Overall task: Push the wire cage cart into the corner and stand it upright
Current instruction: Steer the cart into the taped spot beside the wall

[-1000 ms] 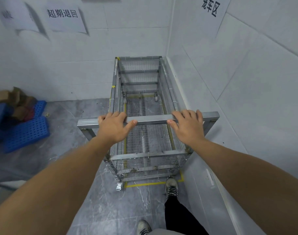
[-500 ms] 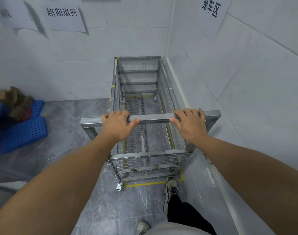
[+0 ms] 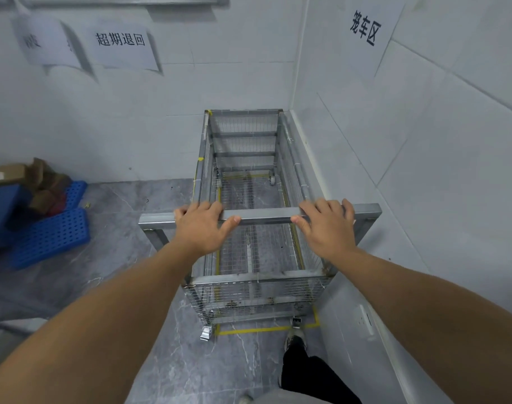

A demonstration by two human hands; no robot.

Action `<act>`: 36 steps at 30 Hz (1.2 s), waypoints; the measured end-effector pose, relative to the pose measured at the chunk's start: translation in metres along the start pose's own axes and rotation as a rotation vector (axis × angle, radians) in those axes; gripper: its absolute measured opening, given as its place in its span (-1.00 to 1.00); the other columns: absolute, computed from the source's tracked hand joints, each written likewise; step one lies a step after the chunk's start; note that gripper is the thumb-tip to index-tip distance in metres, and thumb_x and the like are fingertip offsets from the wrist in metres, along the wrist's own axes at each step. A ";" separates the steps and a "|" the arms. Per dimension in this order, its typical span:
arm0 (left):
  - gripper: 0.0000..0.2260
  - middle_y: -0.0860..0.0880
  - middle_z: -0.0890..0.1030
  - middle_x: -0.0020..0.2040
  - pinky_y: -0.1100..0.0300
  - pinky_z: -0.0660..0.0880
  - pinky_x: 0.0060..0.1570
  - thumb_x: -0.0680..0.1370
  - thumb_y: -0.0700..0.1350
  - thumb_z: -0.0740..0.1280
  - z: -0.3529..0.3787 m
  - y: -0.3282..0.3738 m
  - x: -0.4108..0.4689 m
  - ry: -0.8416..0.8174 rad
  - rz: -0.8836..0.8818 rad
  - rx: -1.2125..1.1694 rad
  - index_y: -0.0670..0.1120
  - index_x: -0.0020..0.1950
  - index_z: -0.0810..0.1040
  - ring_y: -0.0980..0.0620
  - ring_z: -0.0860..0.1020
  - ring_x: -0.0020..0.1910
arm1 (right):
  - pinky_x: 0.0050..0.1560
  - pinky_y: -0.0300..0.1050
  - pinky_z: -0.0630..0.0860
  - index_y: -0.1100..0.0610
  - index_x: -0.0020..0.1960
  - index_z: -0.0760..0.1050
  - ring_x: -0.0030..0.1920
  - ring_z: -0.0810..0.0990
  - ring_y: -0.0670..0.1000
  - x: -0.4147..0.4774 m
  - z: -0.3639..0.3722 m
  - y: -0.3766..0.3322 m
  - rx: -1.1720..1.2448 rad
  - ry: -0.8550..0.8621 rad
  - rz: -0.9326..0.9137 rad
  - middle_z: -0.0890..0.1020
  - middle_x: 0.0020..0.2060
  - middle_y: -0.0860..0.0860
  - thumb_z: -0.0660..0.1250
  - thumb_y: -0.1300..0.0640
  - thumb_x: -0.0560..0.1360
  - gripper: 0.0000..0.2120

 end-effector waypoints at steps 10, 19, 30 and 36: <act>-0.47 0.03 0.45 -0.10 -0.04 0.18 0.10 0.45 0.43 -0.12 -0.003 0.000 0.001 -0.014 -0.047 -0.019 0.03 -0.11 0.36 -0.03 0.38 -0.05 | 0.35 0.27 0.10 -0.07 0.17 0.46 0.11 0.45 0.15 -0.001 0.003 0.001 0.007 0.039 -0.033 0.55 0.00 0.01 -0.03 -0.30 0.58 -0.55; -0.56 0.00 0.47 -0.06 -0.08 0.18 0.18 0.58 0.32 -0.06 -0.005 0.003 0.002 -0.083 -0.073 -0.025 0.02 -0.06 0.40 -0.09 0.42 0.07 | 0.38 0.26 0.07 -0.09 0.24 0.42 0.17 0.42 0.12 -0.003 0.001 0.000 -0.006 -0.025 -0.043 0.54 0.07 0.00 -0.05 -0.30 0.60 -0.56; -0.51 -0.02 0.50 0.03 -0.10 0.25 0.17 0.55 0.37 -0.12 -0.006 -0.006 0.000 -0.108 0.088 0.044 0.04 0.03 0.38 -0.09 0.42 0.07 | 0.42 0.32 0.04 -0.10 0.28 0.39 0.28 0.37 0.14 -0.004 -0.001 -0.005 -0.062 -0.020 0.036 0.53 0.18 0.02 -0.08 -0.30 0.59 -0.54; -0.49 0.00 0.49 -0.02 -0.13 0.29 0.15 0.51 0.45 -0.12 -0.009 -0.015 0.002 -0.098 0.114 0.101 0.06 -0.01 0.33 -0.08 0.46 0.05 | 0.43 0.34 0.01 -0.09 0.27 0.39 0.29 0.36 0.15 -0.003 -0.003 -0.005 -0.051 -0.042 0.051 0.52 0.18 0.03 -0.09 -0.30 0.59 -0.53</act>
Point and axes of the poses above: each hand's wrist, its own x-axis towards the middle knuckle, its own z-axis out of the palm, y = z × x, the point moved 3 cm from there along x, towards the middle knuckle
